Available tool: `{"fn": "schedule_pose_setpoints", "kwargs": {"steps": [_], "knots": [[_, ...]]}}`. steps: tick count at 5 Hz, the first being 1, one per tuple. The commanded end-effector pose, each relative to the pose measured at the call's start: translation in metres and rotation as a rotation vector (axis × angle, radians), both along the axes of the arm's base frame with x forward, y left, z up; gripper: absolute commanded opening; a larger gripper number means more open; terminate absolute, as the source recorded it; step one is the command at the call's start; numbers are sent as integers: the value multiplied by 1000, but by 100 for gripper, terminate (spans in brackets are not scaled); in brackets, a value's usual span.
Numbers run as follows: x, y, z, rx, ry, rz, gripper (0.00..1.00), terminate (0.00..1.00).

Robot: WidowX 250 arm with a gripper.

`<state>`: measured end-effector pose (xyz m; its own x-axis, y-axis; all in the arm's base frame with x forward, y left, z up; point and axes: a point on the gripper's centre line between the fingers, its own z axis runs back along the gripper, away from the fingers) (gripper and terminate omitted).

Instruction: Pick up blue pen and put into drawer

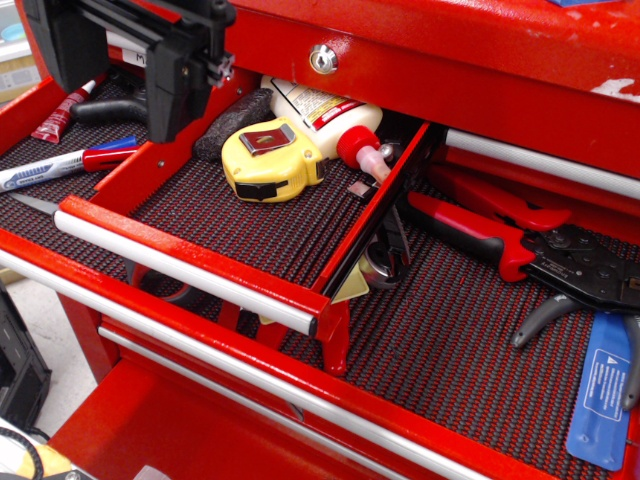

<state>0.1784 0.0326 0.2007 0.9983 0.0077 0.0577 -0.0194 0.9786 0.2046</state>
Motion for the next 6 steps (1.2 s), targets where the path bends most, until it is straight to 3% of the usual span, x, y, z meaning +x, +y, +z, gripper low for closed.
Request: {"fn": "schedule_pose_setpoints", "kwargs": {"steps": [1, 2, 3, 5, 6], "knots": [[0, 0, 0, 0, 0, 0, 100, 0], [17, 33, -2, 37, -30, -11, 100, 0], [37, 79, -19, 37, -39, -236, 100, 0], [57, 153, -45, 15, -77, -462, 100, 0], [62, 161, -60, -3, -76, -529, 100, 0]]}}
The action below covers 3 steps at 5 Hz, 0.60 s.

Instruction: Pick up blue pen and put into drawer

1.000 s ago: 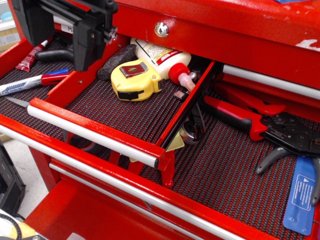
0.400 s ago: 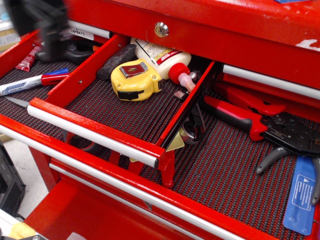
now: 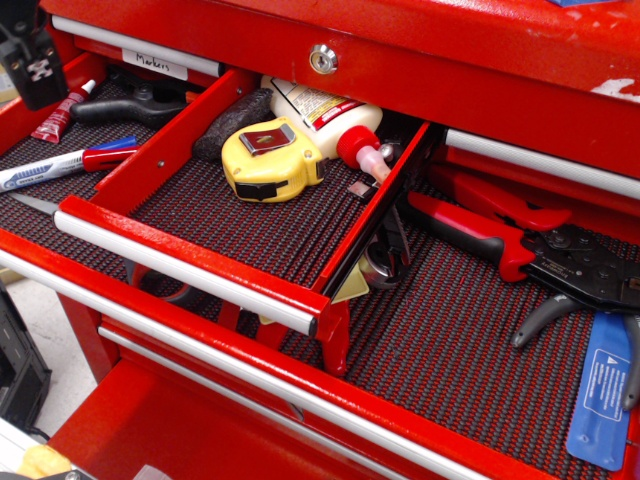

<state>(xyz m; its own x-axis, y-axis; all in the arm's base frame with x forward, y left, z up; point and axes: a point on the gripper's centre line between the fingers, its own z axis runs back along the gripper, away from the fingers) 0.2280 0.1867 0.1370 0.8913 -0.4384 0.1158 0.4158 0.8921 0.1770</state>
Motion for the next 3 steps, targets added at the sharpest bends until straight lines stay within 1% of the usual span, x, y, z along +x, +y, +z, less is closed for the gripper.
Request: {"fn": "schedule_pose_setpoints", "kwargs": {"steps": [1, 2, 3], "knots": [[10, 10, -13, 4, 31, -84, 100, 0], [10, 17, -40, 15, 68, -110, 100, 0], [15, 30, -61, -38, 102, -108, 100, 0]]}}
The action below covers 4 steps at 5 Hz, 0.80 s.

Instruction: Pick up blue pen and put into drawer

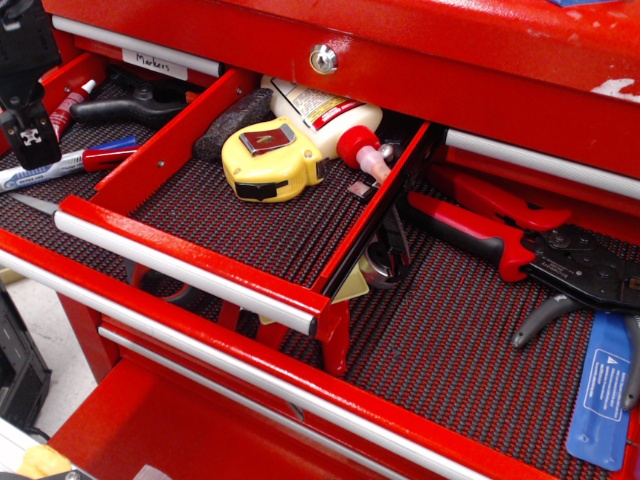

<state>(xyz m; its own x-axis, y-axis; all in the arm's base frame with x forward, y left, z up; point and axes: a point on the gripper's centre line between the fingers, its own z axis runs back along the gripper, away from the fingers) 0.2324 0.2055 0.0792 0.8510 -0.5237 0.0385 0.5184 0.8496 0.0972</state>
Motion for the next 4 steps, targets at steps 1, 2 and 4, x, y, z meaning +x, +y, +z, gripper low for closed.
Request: {"fn": "schedule_pose_setpoints", "kwargs": {"steps": [1, 2, 4], "knots": [[15, 15, -22, -21, 4, -65, 100, 0], [16, 20, -33, -13, 4, -71, 100, 0], [19, 15, -41, 6, -18, 27, 0, 0]]}}
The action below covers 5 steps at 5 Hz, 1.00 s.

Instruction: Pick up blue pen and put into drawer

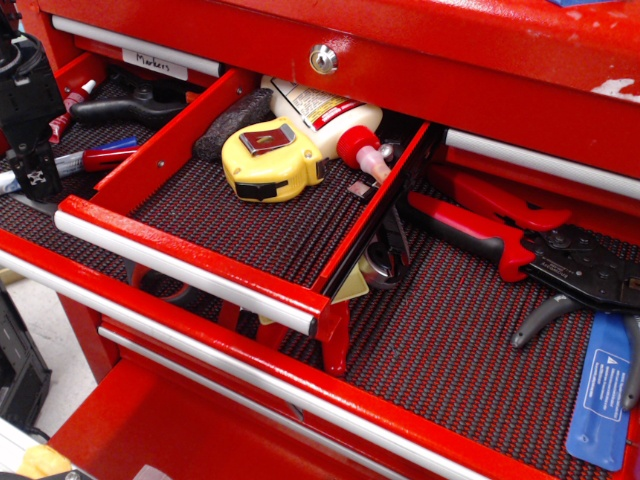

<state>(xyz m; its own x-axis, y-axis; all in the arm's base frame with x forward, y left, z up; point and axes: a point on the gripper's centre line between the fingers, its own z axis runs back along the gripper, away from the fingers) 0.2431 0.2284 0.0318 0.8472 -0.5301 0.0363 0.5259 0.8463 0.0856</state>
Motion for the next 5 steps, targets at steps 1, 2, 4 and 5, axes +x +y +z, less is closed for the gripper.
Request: {"fn": "schedule_pose_setpoints", "kwargs": {"steps": [1, 2, 4, 5], "knots": [[2, -22, 26, 44, -20, 56, 0, 0], [-3, -29, 73, 105, 24, 93, 0, 0], [-5, -88, 145, 111, -12, 151, 0, 0], [6, -133, 148, 22, -45, 174, 0, 0]]}}
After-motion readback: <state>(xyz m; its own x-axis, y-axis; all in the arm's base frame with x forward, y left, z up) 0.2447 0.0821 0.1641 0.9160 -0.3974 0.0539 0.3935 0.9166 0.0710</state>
